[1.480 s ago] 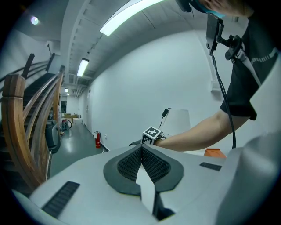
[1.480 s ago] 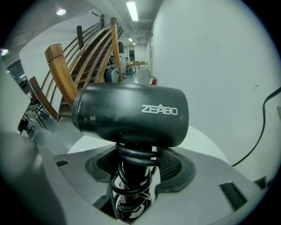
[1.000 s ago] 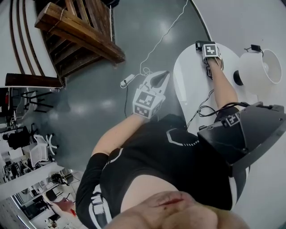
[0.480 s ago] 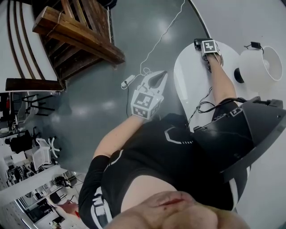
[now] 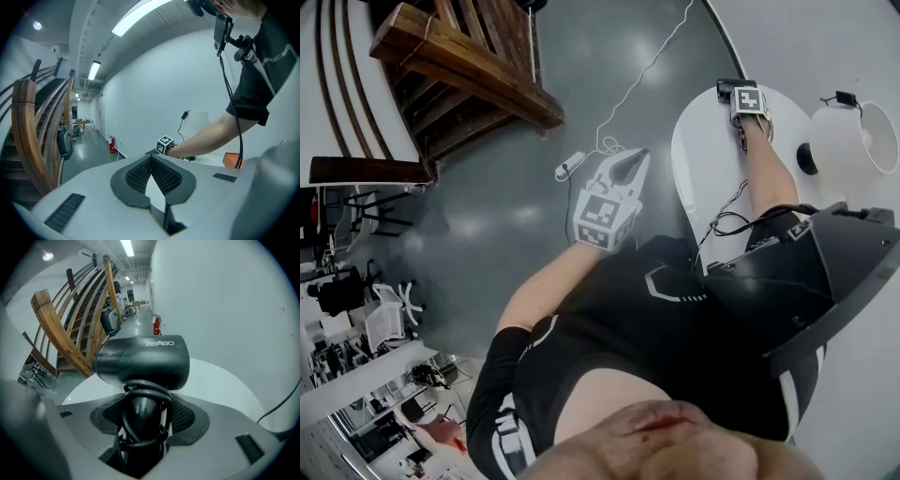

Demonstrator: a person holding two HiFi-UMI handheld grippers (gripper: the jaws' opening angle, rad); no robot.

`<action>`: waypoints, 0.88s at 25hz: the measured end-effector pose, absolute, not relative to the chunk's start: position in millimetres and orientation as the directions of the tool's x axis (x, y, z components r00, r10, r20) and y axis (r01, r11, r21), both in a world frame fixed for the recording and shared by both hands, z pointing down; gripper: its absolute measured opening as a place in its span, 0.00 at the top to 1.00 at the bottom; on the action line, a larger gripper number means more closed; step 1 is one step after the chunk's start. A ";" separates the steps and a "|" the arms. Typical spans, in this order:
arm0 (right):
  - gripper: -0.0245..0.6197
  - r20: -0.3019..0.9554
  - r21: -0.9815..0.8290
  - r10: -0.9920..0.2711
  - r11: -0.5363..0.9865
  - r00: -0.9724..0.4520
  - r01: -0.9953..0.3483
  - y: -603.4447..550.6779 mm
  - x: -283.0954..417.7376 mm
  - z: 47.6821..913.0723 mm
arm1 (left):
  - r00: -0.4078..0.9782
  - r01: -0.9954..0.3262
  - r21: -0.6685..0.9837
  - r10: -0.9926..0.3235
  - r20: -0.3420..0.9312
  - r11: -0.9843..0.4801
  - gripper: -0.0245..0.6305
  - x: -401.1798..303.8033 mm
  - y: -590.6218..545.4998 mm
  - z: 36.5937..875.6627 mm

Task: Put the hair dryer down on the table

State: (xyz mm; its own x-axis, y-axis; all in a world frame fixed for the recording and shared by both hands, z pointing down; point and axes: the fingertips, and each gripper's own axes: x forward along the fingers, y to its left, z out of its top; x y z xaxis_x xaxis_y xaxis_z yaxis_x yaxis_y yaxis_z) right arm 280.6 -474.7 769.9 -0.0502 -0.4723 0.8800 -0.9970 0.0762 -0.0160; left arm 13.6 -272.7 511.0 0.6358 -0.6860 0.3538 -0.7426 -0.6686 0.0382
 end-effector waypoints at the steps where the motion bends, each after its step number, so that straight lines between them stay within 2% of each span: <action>1: 0.55 0.876 -0.028 -0.479 0.070 -0.058 -0.997 -473.8 279.0 769.5 | 0.635 -0.745 0.042 -0.687 0.354 -0.666 0.91 11.5 -272.0 511.3; 12: 0.51 0.871 -0.018 -0.489 0.067 -0.049 -0.998 -463.6 273.7 766.7 | 0.651 -0.729 0.045 -0.671 0.356 -0.684 0.92 8.0 -259.1 509.8; 22: 0.47 0.823 0.015 -0.568 0.037 -0.009 -0.999 -454.1 285.7 746.3 | 0.675 -0.710 0.060 -0.655 0.340 -0.701 0.92 8.6 -252.2 505.3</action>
